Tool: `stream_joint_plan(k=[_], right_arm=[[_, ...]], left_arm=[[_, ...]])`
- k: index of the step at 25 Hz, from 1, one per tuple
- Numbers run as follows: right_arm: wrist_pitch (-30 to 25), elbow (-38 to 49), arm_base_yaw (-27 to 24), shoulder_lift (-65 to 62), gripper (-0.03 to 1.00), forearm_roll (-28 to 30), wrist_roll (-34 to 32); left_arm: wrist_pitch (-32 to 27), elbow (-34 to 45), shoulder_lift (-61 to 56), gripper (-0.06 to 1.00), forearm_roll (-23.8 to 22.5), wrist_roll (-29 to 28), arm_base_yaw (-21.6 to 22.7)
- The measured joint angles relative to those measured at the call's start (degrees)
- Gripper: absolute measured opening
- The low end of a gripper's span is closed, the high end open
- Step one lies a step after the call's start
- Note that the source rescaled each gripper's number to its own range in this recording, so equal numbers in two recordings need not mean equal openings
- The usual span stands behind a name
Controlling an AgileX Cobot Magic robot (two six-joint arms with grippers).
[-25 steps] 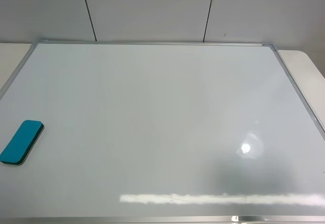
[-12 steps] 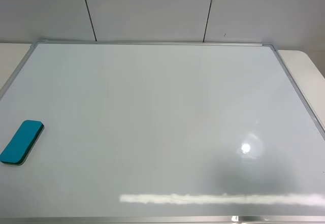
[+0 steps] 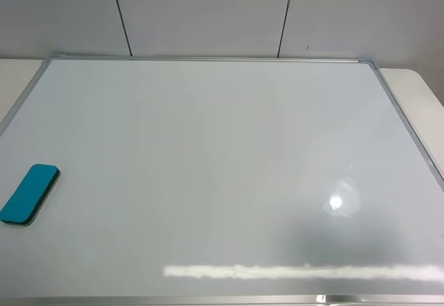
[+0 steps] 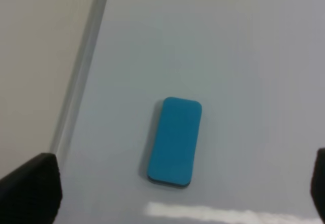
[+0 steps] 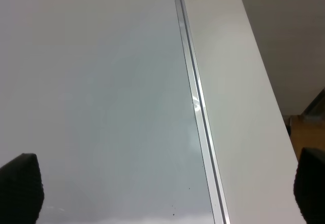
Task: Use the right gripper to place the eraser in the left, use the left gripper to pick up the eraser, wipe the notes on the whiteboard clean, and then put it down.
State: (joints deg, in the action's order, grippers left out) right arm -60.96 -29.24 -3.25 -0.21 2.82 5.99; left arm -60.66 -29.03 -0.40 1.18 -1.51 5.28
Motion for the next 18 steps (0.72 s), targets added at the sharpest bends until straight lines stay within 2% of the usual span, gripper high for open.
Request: stream_joint_plan(k=[18], right_arm=[[0.00,0.00,0.00,0.00,0.99,0.00,0.00]], left_arm=[[0.00,0.00,0.00,1.00,0.00,0.00,0.00]])
